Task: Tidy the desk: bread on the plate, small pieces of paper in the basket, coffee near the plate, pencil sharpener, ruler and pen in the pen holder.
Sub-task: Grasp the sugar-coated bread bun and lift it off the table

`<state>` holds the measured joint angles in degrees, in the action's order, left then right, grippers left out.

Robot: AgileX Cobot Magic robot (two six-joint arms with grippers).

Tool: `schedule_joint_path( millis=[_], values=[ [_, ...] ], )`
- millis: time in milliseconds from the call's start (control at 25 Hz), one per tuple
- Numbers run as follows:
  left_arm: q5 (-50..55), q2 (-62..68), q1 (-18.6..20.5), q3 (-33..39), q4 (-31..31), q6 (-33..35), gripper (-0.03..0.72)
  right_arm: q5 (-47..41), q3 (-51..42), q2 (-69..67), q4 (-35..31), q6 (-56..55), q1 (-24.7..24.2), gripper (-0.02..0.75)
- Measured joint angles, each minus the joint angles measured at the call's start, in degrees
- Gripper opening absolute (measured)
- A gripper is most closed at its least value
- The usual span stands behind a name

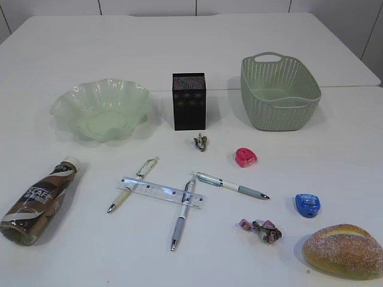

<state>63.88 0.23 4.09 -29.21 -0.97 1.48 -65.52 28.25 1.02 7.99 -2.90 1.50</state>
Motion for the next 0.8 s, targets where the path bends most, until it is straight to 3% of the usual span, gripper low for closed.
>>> schedule_joint_path(
  millis=[800],
  values=[
    [0.0,0.0,0.0,0.0,0.0,0.0,0.467,0.0,0.0,0.0,-0.4,0.0,0.0,0.496]
  ],
)
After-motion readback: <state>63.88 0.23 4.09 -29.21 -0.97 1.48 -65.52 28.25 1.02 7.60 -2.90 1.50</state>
